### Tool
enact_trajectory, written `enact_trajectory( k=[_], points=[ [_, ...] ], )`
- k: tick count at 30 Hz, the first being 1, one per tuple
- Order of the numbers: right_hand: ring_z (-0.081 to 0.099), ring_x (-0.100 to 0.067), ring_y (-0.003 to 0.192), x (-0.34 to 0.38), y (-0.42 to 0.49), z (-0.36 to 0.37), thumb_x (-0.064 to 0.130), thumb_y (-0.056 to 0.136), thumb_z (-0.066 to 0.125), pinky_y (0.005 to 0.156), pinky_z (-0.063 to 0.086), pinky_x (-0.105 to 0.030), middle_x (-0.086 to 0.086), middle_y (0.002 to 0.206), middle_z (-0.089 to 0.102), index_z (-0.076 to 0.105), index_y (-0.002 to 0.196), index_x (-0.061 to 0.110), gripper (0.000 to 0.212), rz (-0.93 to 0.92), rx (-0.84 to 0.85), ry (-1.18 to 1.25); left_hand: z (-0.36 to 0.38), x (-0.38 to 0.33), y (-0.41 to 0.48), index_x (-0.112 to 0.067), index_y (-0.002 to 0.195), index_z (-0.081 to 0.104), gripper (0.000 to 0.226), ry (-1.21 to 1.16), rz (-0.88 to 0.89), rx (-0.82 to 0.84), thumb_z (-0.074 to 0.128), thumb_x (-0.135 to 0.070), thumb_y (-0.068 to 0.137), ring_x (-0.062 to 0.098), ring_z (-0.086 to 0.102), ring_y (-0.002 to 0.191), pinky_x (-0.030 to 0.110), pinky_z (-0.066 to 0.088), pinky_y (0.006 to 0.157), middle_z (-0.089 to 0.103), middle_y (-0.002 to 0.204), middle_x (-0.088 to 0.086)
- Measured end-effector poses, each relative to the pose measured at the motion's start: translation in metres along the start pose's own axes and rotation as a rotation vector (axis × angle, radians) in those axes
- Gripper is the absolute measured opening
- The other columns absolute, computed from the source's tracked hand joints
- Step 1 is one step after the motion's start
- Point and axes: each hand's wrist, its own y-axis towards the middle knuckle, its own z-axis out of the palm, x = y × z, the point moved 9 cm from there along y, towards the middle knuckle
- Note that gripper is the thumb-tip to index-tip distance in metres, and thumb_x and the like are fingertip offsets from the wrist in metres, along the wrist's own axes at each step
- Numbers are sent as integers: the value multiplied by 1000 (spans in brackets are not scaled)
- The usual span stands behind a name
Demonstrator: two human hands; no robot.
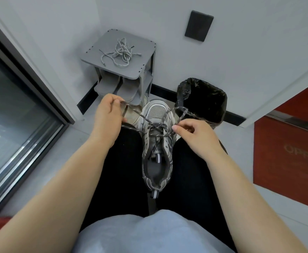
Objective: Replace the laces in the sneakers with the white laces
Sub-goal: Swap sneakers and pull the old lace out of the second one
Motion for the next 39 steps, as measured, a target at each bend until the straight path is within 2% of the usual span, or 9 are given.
enact_trajectory(
  k=[4,9,13,16,23,28,32,36,39],
  points=[
    [47,-1,63,3,1,-1,43,81,66,68,41,-27,34,57,54,69,77,35,10,19,-3,118,-21,-4,-10,-19,96,42,10,14,61,-243,33,-18,99,3,48,61,14,42,64,44,74,-7],
    [53,-8,70,-1,4,0,30,83,67,76,44,-31,12,72,62,68,74,21,13,21,-38,221,-1,-40,-26,-12,119,49,31,342,467,-134,54,-19,89,9,41,94,19,28,87,45,96,-11],
    [60,-9,81,-14,-2,-18,20,92,54,90,49,-36,8,85,71,63,83,15,14,43,-270,526,36,-52,-50,-23,86,64,18,642,780,105,56,-38,82,11,44,93,23,19,87,59,81,-14],
    [61,-4,82,-14,-5,-18,20,96,47,90,49,-34,11,83,71,56,86,24,14,14,-259,576,48,-40,-49,-27,76,64,19,788,728,219,57,-42,82,12,50,90,27,17,92,62,71,-15],
    [58,-4,78,-1,-1,11,48,82,61,65,43,-21,12,80,65,67,86,34,15,-9,33,-126,59,-19,-44,-25,91,57,19,1063,557,327,46,-41,90,17,46,103,32,6,104,57,81,-13],
    [62,-6,81,0,-4,7,33,81,67,80,50,-33,12,79,69,69,75,32,7,-18,36,42,50,-27,-41,-25,86,64,18,959,537,263,53,-39,89,20,44,101,31,15,88,56,87,-12],
    [62,-6,83,-2,-9,-4,24,87,61,80,46,-25,12,84,67,63,79,27,9,-34,-139,133,14,-31,-32,-9,85,61,16,662,445,-33,53,-21,92,26,41,88,34,23,81,52,85,3],
    [66,-4,75,-17,-8,-23,14,93,53,76,48,-25,3,83,68,57,79,22,16,53,-290,575,-4,-26,-23,-8,86,54,15,472,326,-120,43,-14,95,30,42,94,33,28,82,47,86,0],
    [66,-7,79,-9,-8,-17,14,91,56,81,50,-26,1,83,70,62,79,18,13,-7,-180,442,3,-27,-26,-12,91,56,12,494,351,-86,44,-12,94,21,37,101,35,27,91,50,90,-7]
  ],
)
